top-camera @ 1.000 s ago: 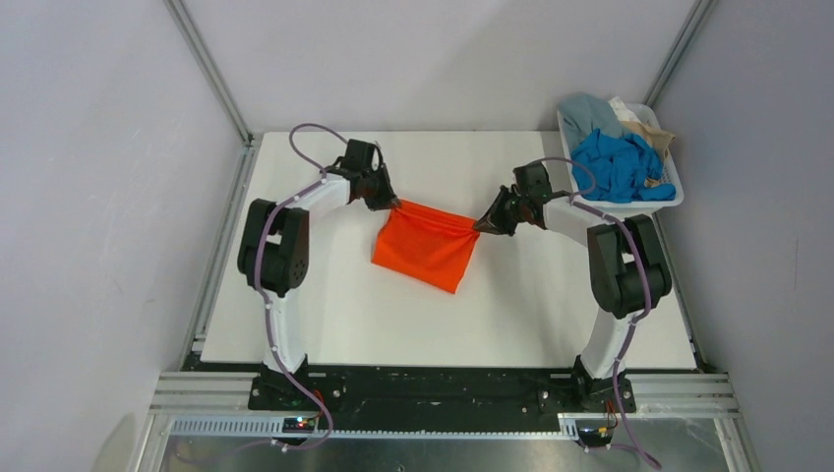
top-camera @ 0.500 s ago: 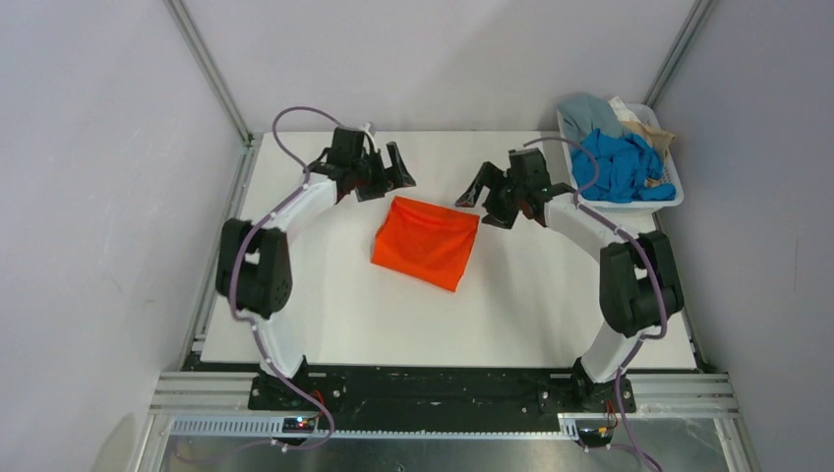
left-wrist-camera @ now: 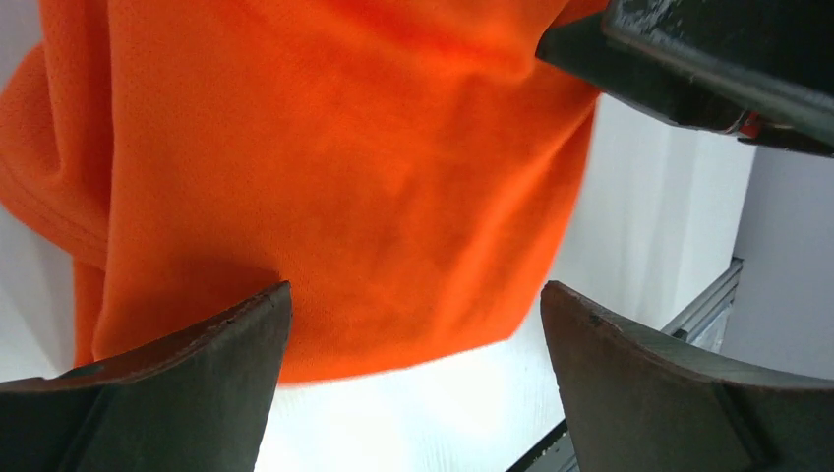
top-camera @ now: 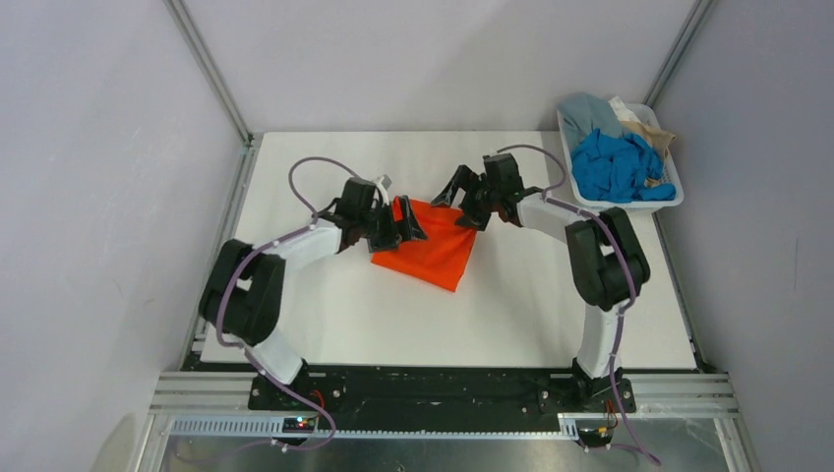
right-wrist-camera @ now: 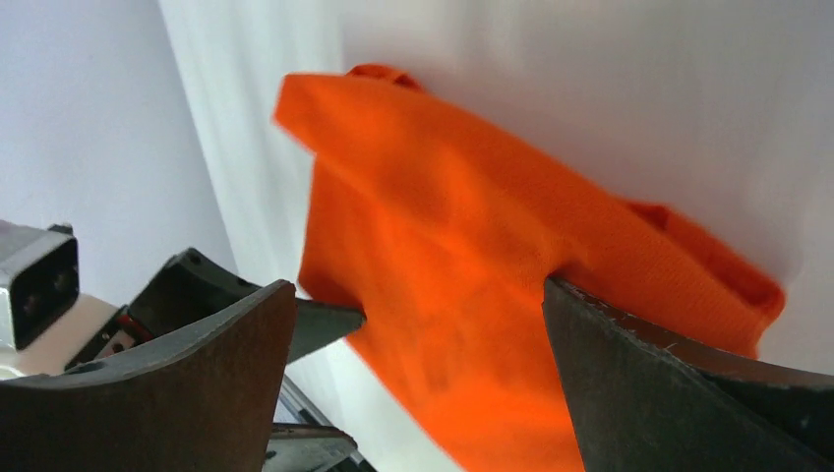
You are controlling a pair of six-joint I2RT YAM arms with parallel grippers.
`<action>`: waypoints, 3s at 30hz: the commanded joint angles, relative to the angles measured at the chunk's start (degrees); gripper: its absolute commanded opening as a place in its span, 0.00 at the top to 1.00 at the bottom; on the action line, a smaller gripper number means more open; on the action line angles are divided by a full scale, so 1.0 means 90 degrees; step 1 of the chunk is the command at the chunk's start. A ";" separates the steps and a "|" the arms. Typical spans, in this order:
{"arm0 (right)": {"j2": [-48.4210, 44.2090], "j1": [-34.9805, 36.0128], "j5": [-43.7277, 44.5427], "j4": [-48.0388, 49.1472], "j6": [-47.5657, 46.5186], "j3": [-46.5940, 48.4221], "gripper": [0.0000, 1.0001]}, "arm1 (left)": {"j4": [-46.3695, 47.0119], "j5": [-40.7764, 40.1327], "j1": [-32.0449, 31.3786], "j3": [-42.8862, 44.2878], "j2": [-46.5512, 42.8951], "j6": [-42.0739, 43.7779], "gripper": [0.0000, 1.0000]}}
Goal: Fold and stack the t-shirts
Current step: Smooth out wrinkles on the folded tshirt, then put the neatly folded tshirt into the corner of the board with the left arm
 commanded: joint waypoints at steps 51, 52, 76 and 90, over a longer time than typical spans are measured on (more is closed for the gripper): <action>-0.0379 0.0288 -0.1303 0.2155 0.0537 -0.3186 0.01 | 0.0575 -0.0148 0.1197 0.1366 0.2588 -0.0472 0.00; -0.0374 0.0288 -0.1325 0.2151 0.0470 -0.3287 0.01 | 0.0582 -0.0102 0.1218 0.1350 0.2593 -0.0447 0.00; -0.0981 0.0058 -0.1041 0.2037 -0.0073 -0.1694 0.00 | 0.0176 -0.0809 0.1000 -0.0130 0.0034 0.0218 0.00; 0.0050 -0.0092 -0.0652 0.1782 -0.0270 -0.1549 0.01 | 0.0166 -0.0844 0.0279 -0.0366 0.1025 0.0334 0.27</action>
